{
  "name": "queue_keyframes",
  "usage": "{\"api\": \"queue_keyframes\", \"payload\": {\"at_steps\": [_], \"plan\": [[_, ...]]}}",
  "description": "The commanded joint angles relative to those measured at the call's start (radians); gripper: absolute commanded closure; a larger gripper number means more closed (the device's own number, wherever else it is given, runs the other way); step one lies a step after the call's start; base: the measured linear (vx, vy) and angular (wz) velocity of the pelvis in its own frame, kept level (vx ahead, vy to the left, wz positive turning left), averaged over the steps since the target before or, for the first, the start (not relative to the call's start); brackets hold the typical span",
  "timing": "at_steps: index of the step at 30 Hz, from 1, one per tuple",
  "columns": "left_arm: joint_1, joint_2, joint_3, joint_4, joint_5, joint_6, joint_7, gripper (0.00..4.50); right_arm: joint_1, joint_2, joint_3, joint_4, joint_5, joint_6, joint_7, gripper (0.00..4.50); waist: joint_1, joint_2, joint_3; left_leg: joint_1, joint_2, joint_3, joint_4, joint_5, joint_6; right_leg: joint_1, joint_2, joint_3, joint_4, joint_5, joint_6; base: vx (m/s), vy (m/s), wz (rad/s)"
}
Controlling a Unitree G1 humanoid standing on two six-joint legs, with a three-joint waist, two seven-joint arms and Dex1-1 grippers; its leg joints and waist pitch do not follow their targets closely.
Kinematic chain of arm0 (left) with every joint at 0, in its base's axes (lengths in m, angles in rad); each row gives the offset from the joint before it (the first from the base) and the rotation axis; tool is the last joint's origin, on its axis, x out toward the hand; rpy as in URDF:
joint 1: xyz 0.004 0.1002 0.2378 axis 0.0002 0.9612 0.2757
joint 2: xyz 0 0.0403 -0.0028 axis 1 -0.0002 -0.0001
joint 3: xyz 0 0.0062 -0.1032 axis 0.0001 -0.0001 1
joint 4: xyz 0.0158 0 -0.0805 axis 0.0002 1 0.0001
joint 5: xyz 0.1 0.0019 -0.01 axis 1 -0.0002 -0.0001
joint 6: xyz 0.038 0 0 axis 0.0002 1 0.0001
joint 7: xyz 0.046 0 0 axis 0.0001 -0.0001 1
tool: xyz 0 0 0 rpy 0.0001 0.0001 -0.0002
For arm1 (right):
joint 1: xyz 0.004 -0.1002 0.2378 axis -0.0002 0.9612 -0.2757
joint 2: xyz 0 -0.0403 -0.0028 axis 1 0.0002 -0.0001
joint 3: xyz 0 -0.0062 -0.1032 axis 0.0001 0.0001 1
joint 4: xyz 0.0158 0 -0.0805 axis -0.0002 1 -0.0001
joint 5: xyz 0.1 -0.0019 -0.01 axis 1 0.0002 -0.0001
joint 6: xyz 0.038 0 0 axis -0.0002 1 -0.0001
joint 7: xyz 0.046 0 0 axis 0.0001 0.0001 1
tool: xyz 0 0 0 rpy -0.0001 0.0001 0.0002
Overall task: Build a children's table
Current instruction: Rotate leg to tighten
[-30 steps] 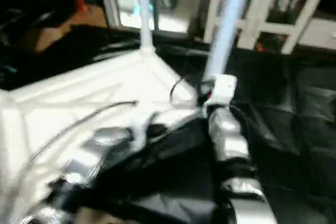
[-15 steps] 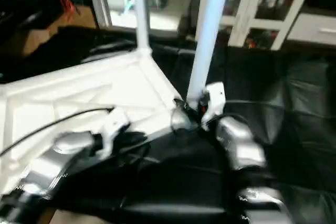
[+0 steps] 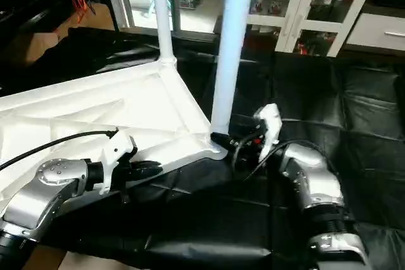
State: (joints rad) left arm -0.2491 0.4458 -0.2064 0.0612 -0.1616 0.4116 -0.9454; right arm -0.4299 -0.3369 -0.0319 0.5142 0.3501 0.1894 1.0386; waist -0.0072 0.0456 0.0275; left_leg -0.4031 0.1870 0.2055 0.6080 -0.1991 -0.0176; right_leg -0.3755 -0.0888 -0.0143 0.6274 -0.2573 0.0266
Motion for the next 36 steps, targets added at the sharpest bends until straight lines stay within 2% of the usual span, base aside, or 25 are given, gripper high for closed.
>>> {"api": "queue_keyframes", "payload": {"at_steps": [1, 5, 7, 10, 17, 19, 20, 21, 22, 24, 25, 26, 27, 28, 29, 30, 31, 32, 33, 34, 35, 36], "plan": [[0.016, 0.001, -0.01, 0.033, -0.004, 0.014, 0.006, 4.5, 0.011, 0.005, 0.023, -0.001, -0.014, -0.002, 0.001, 2.14, 0.008, -0.011, -0.052, 0.033, 0.04, -0.022, -0.051, 0.057, 0.164, 0.034, -0.034, 0.01, -0.044, 0.281, -0.32, 0.0, 0.0, 0.0], [0.017, 0.001, -0.011, 0.032, -0.005, 0.016, -0.004, 4.5, 0.012, 0.01, 0.028, -0.001, -0.009, 0.002, 0.003, 2.32, 0.007, -0.012, -0.052, 0.033, 0.039, -0.021, -0.051, 0.038, 0.156, 0.034, -0.035, 0.011, -0.045, 0.263, -0.319, 0.0, 0.0, 0.0], [0.021, 0.005, -0.017, 0.029, -0.006, 0.016, -0.012, 4.5, 0.0, 0.014, 0.026, 0.014, -0.012, -0.004, 0.0, 2.42, 0.007, -0.012, -0.055, 0.032, 0.038, -0.022, -0.048, 0.058, 0.16, 0.036, -0.035, 0.011, -0.042, 0.29, -0.319, 0.0, 0.0, 0.0], [0.025, 0.003, -0.027, 0.02, -0.007, 0.019, -0.015, 4.5, -0.011, 0.02, 0.023, 0.021, -0.017, -0.004, -0.002, 2.45, 0.007, -0.012, -0.055, 0.031, 0.038, -0.021, -0.048, 0.064, 0.165, 0.036, -0.034, 0.01, -0.041, 0.302, -0.32, 0.0, 0.0, 0.0], [0.016, -0.027, -0.044, 0.021, 0.01, 0.028, 0.018, 4.5, -0.025, 0.029, 0.026, 0.044, -0.035, -0.01, -0.028, 2.48, 0.007, -0.014, -0.056, 0.032, 0.039, -0.021, -0.048, 0.048, 0.157, 0.035, -0.035, 0.011, -0.042, 0.268, -0.322, 0.0, 0.0, 0.0], [0.007, -0.047, -0.053, 0.03, 0.026, 0.04, 0.049, 4.5, -0.037, 0.047, 0.017, 0.082, -0.073, -0.034, -0.129, 2.48, 0.004, -0.014, -0.055, 0.032, 0.039, -0.021, -0.049, 0.041, 0.15, 0.034, -0.037, 0.012, -0.043, 0.249, -0.324, 0.0, 0.0, 0.0], [-0.007, -0.076, -0.058, 0.049, 0.049, 0.06, 0.103, 4.5, -0.051, 0.076, -0.013, 0.122, -0.094, -0.047, -0.267, 2.48, 0.004, -0.014, -0.054, 0.032, 0.041, -0.021, -0.049, 0.033, 0.146, 0.033, -0.038, 0.012, -0.044, 0.237, -0.324, 0.0, 0.0, 0.0], [-0.023, -0.107, -0.062, 0.069, 0.073, 0.085, 0.16, 4.5, -0.061, 0.106, -0.045, 0.157, -0.108, -0.05, -0.4, 2.49, 0.0, -0.012, -0.05, 0.037, 0.042, -0.018, -0.055, -0.005, 0.116, 0.028, -0.039, 0.015, -0.051, 0.161, -0.323, 0.0, 0.0, 0.0], [-0.043, -0.149, -0.06, 0.096, 0.098, 0.112, 0.236, 4.5, -0.064, 0.135, -0.073, 0.18, -0.116, -0.043, -0.524, 2.5, -0.002, -0.018, -0.049, 0.038, 0.043, -0.017, -0.056, -0.008, 0.105, 0.027, -0.039, 0.017, -0.053, 0.148, -0.323, 0.0, 0.0, 0.0], [-0.08, -0.236, -0.041, 0.145, 0.123, 0.153, 0.369, 4.5, -0.056, 0.188, -0.113, 0.2, -0.108, -0.017, -0.672, 2.51, 0.004, -0.014, -0.045, 0.042, 0.043, -0.019, -0.062, -0.059, 0.068, 0.026, -0.041, 0.018, -0.061, 0.075, -0.316, 0.0, 0.0, 0.0], [-0.118, -0.319, -0.042, 0.187, 0.137, 0.172, 0.453, 4.5, -0.045, 0.258, -0.163, 0.217, -0.071, 0.006, -0.8, 2.51, 0.007, -0.016, -0.04, 0.047, 0.044, -0.017, -0.067, -0.111, 0.046, 0.023, -0.039, 0.019, -0.069, 0.015, -0.303, 0.0, 0.0, 0.0], [-0.138, -0.354, -0.05, 0.207, 0.142, 0.17, 0.478, 4.5, -0.044, 0.293, -0.184, 0.23, -0.048, 0.016, -0.843, 2.51, 0.006, -0.014, -0.034, 0.048, 0.044, -0.015, -0.071, -0.146, 0.035, 0.018, -0.041, 0.022, -0.076, -0.029, -0.294, 0.0, 0.0, 0.0], [-0.161, -0.395, -0.059, 0.23, 0.149, 0.165, 0.506, 4.5, -0.043, 0.334, -0.208, 0.246, -0.021, 0.027, -0.89, 2.51, 0.015, -0.016, -0.031, 0.06, 0.042, -0.019, -0.081, -0.251, -0.024, 0.015, -0.042, 0.023, -0.092, -0.172, -0.253, 0.0, 0.0, 0.0], [-0.161, -0.395, -0.059, 0.23, 0.149, 0.165, 0.506, 4.5, -0.043, 0.334, -0.208, 0.246, -0.021, 0.027, -0.89, 2.51, 0.017, -0.015, -0.033, 0.061, 0.043, -0.022, -0.084, -0.265, -0.038, 0.016, -0.042, 0.022, -0.093, -0.184, -0.238, 0.0, 0.0, 0.0], [-0.182, -0.425, -0.082, 0.244, 0.155, 0.155, 0.502, 4.5, -0.043, 0.364, -0.207, 0.255, -0.018, 0.015, -0.908, 2.51, 0.019, -0.013, -0.032, 0.062, 0.041, -0.023, -0.088, -0.29, -0.054, 0.011, -0.038, 0.023, -0.097, -0.19, -0.21, 0.0, 0.0, 0.0], [-0.199, -0.451, -0.111, 0.254, 0.159, 0.133, 0.484, 4.5, -0.045, 0.389, -0.193, 0.261, -0.022, 0.008, -0.903, 2.51, 0.021, -0.012, -0.031, 0.064, 0.041, -0.024, -0.09, -0.304, -0.059, 0.009, -0.038, 0.023, -0.1, -0.197, -0.199, 0.0, 0.0, 0.0], [-0.206, -0.461, -0.139, 0.25, 0.158, 0.127, 0.449, 4.5, -0.047, 0.404, -0.168, 0.255, -0.036, -0.003, -0.877, 2.51, 0.026, -0.001, -0.027, 0.069, 0.04, -0.028, -0.096, -0.347, -0.078, 0.008, -0.04, 0.022, -0.103, -0.227, -0.177, 0.0, 0.0, 0.0], [-0.203, -0.453, -0.167, 0.239, 0.161, 0.112, 0.407, 4.5, -0.05, 0.407, -0.139, 0.241, -0.048, -0.011, -0.829, 2.51, 0.023, -0.01, -0.029, 0.067, 0.038, -0.028, -0.097, -0.356, -0.082, 0.01, -0.039, 0.022, -0.107, -0.231, -0.167, 0.0, 0.0, 0.0], [-0.196, -0.442, -0.183, 0.23, 0.166, 0.105, 0.38, 4.5, -0.053, 0.407, -0.121, 0.231, -0.059, -0.017, -0.802, 2.51, 0.025, -0.01, -0.035, 0.061, 0.038, -0.032, -0.099, -0.328, -0.081, 0.017, -0.04, 0.023, -0.104, -0.176, -0.151, 0.0, 0.0, 0.0], [-0.17, -0.394, -0.201, 0.209, 0.169, 0.079, 0.323, 4.5, -0.056, 0.379, -0.1, 0.205, -0.07, -0.024, -0.742, 2.51, 0.026, -0.011, -0.037, 0.058, 0.038, -0.034, -0.1, -0.308, -0.076, 0.021, -0.04, 0.022, -0.101, -0.145, -0.151, 0.0, 0.0, 0.0], [-0.17, -0.394, -0.201, 0.209, 0.169, 0.079, 0.323, 4.5, -0.056, 0.379, -0.099, 0.205, -0.07, -0.024, -0.742, 2.51, 0.024, -0.011, -0.041, 0.049, 0.037, -0.035, -0.099, -0.256, -0.062, 0.029, -0.039, 0.019, -0.093, -0.068, -0.158, 0.0, 0.0, 0.0], [-0.134, -0.314, -0.212, 0.19, 0.186, 0.019, 0.27, 4.5, -0.057, 0.316, -0.092, 0.175, -0.083, -0.058, -0.676, 2.51, 0.025, -0.005, -0.042, 0.048, 0.037, -0.036, -0.098, -0.235, -0.058, 0.03, -0.04, 0.018, -0.091, -0.033, -0.162, 0.0, 0.0, 0.0]]}}
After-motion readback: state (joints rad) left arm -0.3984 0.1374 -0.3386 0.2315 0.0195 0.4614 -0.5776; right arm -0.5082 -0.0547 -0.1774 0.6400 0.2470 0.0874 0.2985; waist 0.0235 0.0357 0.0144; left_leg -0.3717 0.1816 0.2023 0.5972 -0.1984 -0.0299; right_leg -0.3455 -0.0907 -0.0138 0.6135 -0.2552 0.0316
